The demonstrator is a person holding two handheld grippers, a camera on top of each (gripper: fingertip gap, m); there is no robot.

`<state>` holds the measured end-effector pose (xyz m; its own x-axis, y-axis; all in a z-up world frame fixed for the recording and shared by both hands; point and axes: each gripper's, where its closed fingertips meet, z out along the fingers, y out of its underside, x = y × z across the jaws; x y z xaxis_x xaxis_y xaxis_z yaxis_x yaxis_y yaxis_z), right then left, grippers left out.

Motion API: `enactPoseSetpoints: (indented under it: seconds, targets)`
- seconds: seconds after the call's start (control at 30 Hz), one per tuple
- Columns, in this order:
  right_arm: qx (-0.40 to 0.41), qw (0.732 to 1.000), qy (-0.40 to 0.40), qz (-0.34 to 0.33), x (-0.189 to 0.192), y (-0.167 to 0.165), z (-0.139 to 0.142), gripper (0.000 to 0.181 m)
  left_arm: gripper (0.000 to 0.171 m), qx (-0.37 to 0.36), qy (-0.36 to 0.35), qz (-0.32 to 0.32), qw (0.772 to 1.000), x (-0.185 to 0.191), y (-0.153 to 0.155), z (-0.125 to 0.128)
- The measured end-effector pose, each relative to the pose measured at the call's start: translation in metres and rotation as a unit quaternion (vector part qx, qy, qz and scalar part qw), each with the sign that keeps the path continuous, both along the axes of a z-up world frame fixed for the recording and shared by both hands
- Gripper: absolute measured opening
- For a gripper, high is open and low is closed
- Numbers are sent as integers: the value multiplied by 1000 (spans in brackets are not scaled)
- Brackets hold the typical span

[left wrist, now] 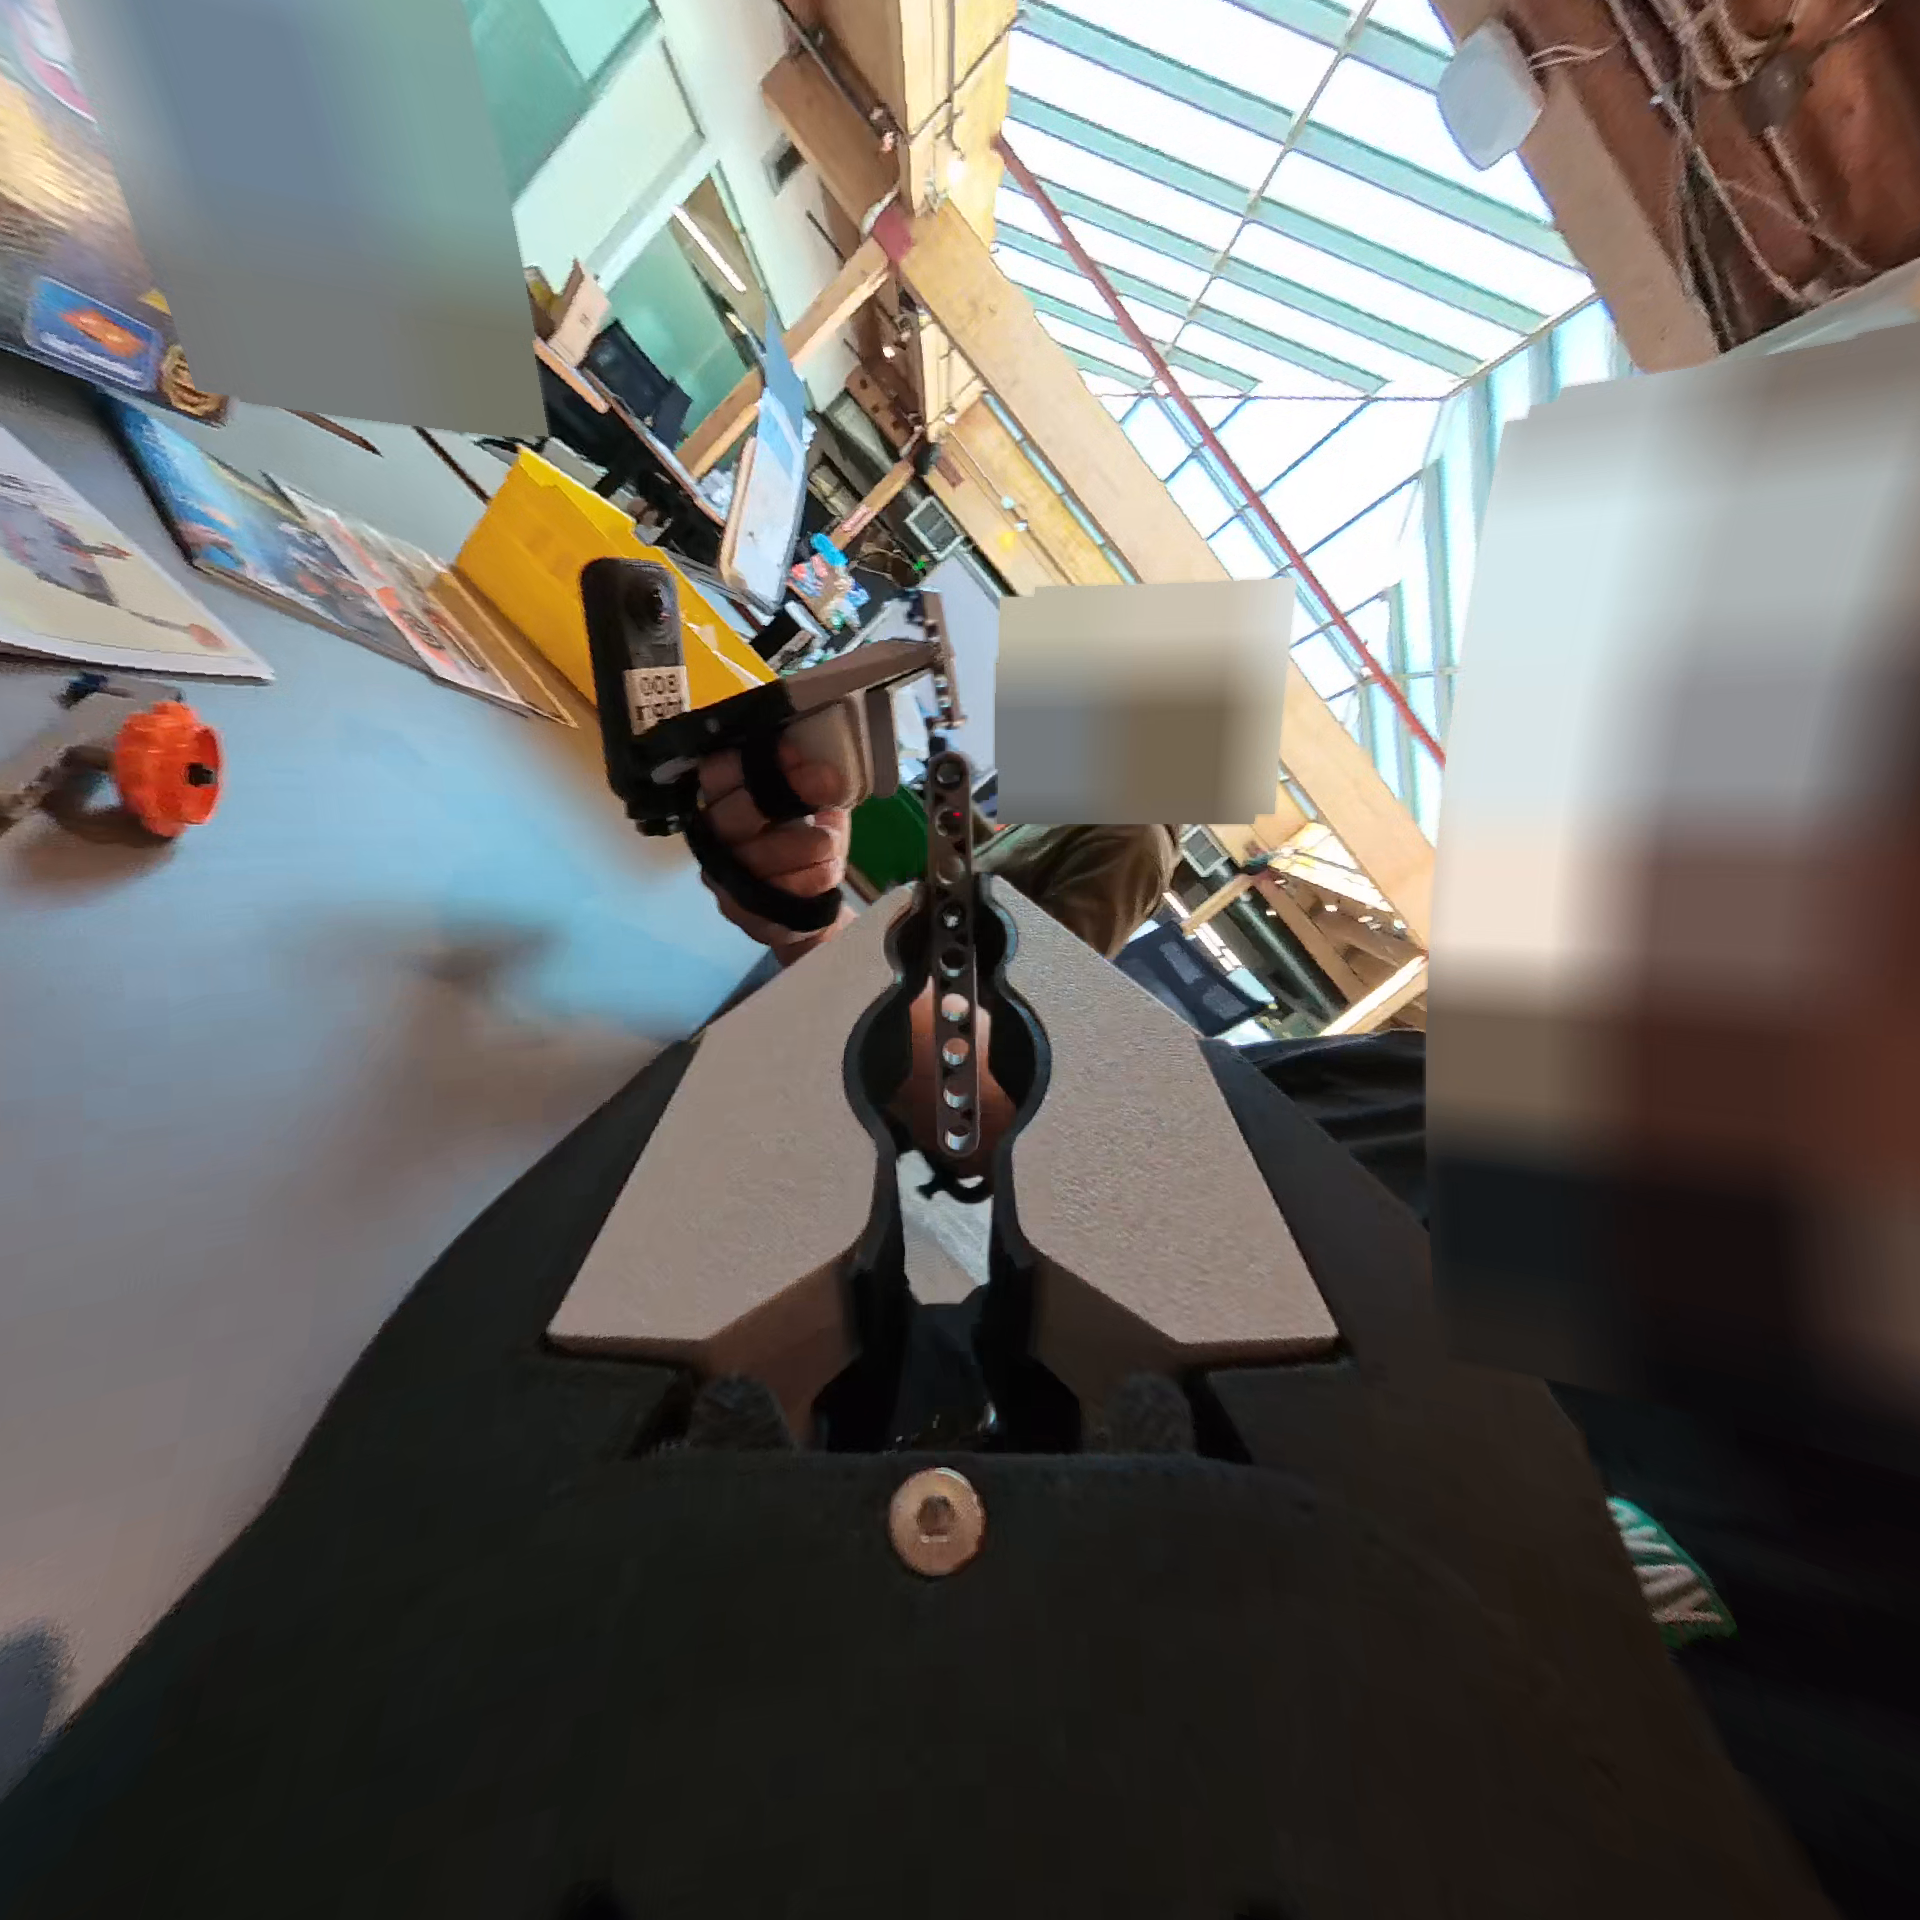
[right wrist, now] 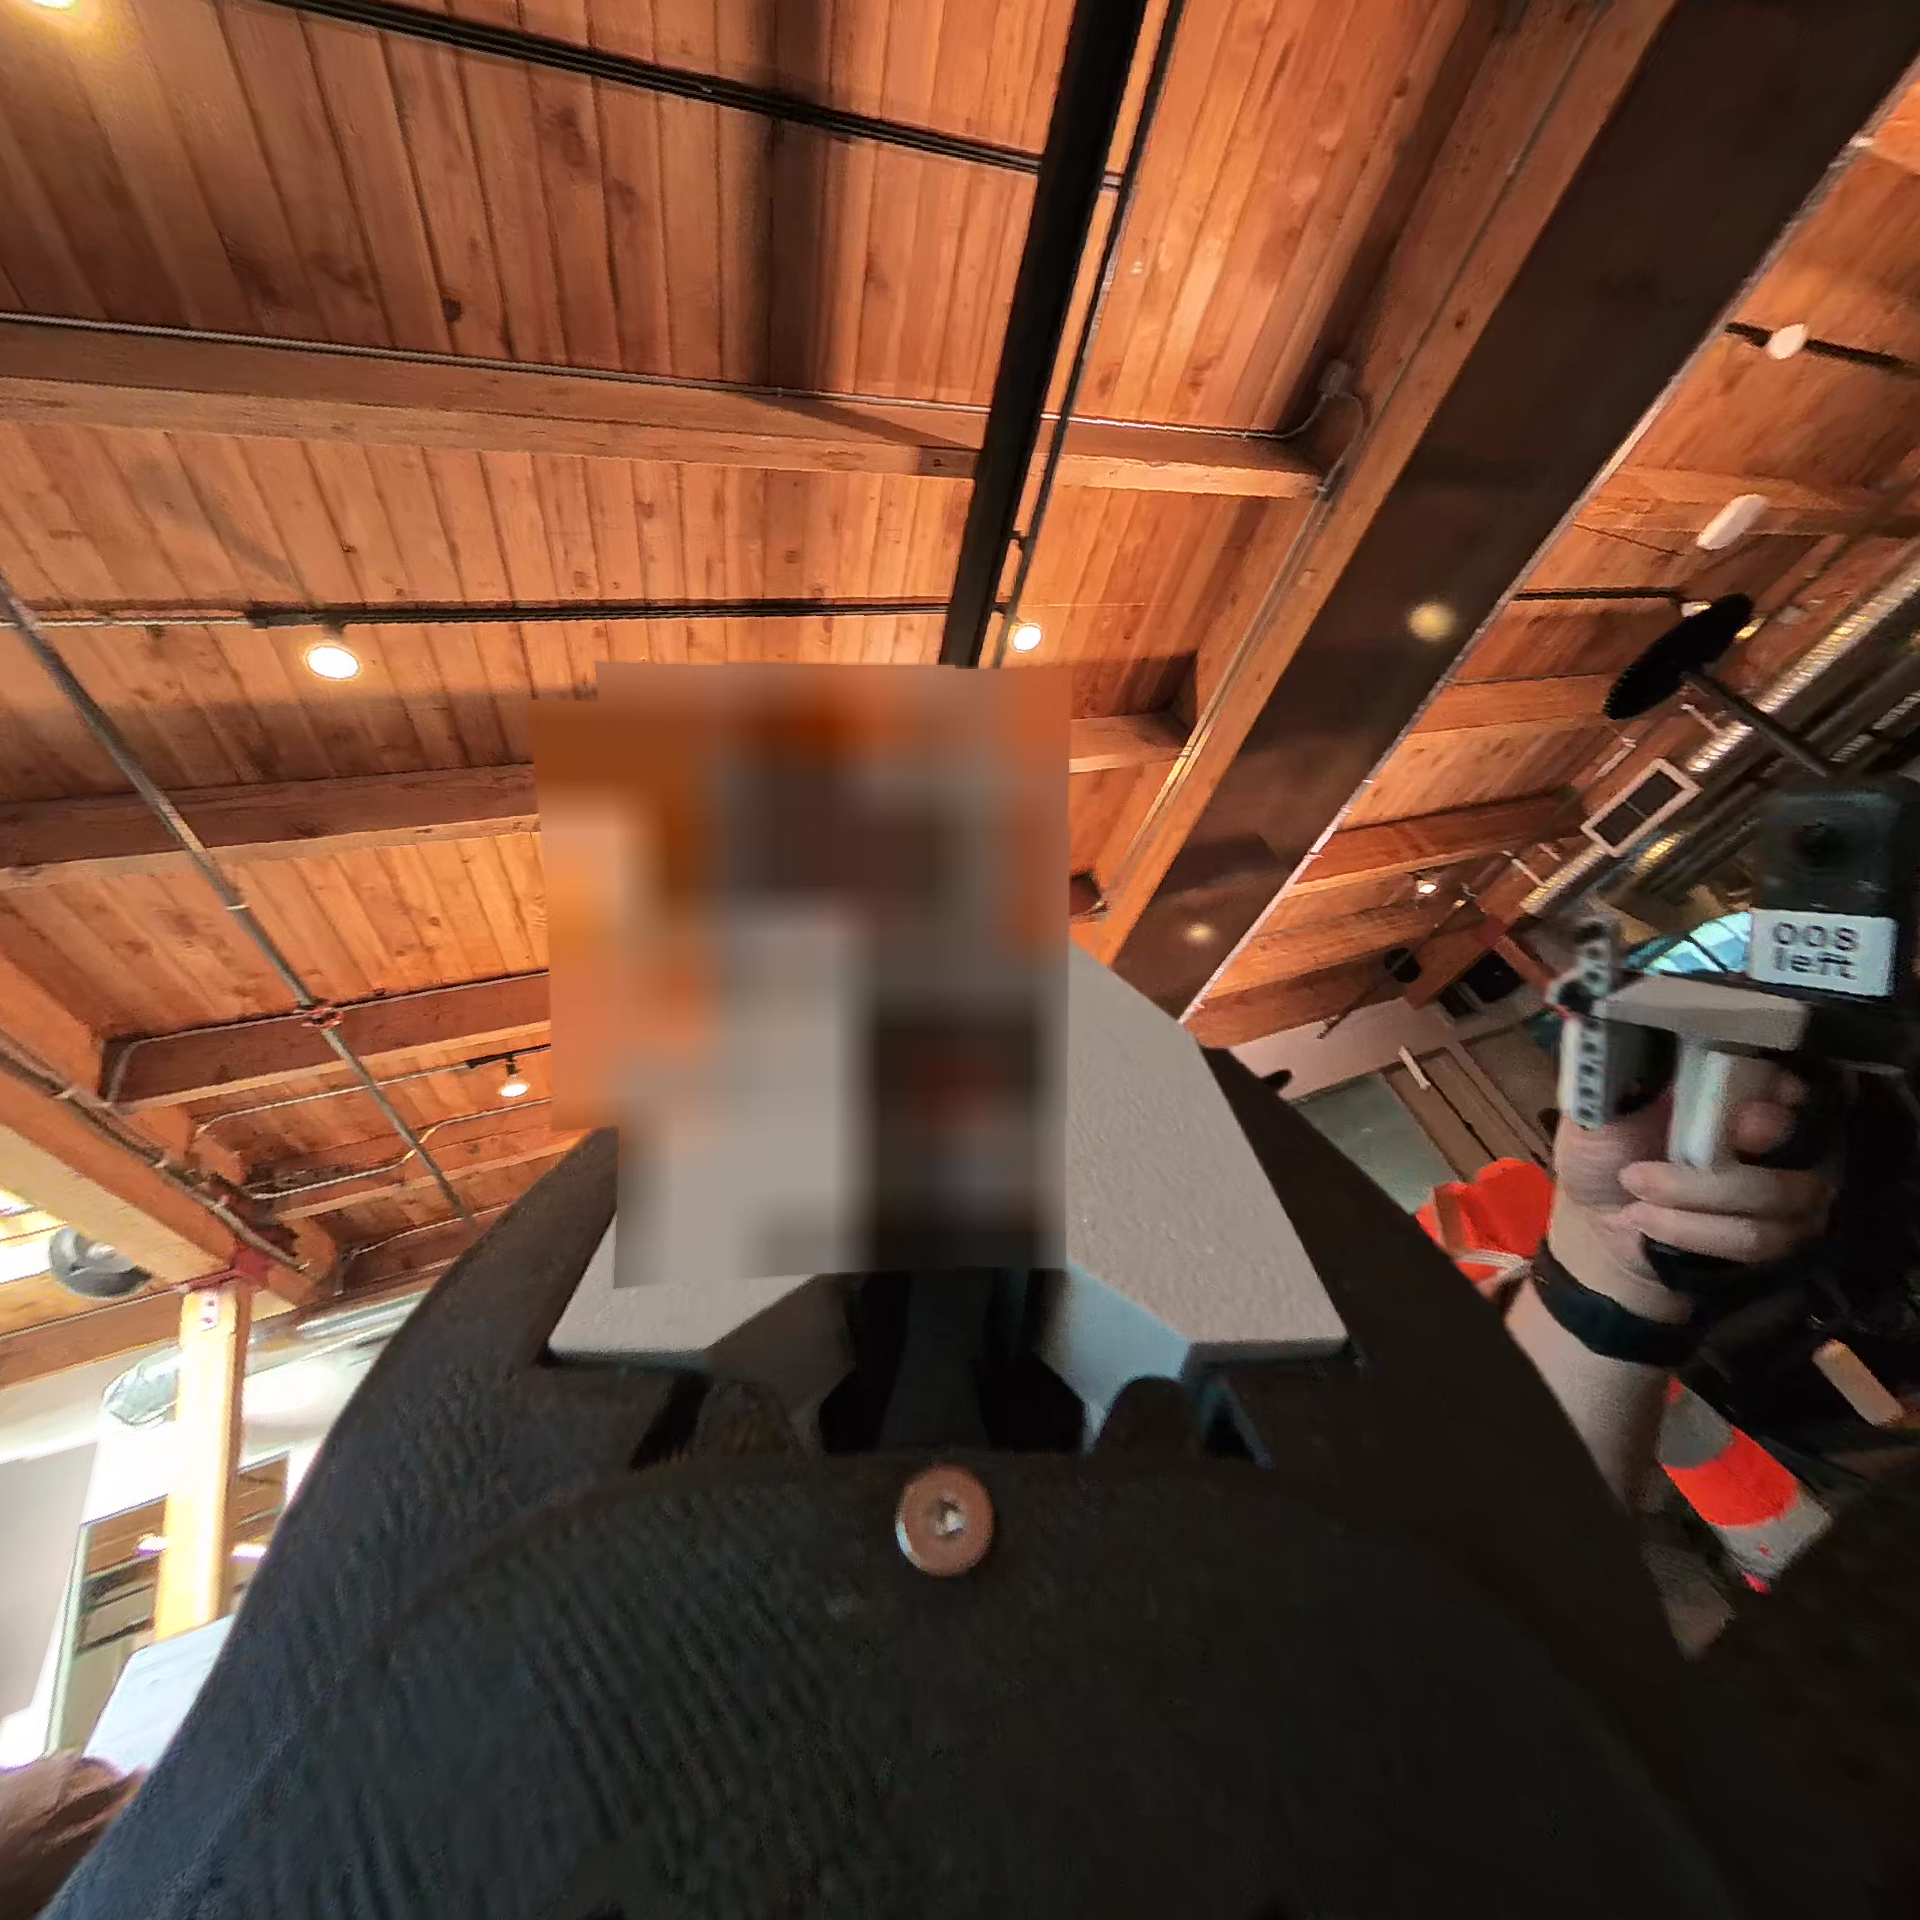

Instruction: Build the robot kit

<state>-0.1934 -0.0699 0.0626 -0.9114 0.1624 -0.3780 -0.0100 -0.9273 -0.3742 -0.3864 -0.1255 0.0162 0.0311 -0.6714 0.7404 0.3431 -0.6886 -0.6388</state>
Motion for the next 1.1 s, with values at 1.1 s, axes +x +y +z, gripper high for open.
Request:
enactPoseSetpoints:
  seconds: [1.1]
  targets:
    - [63, 997, 6, -47, 4, -13, 5, 6, 5, 37, 51, 90, 994, -53, -5, 19]
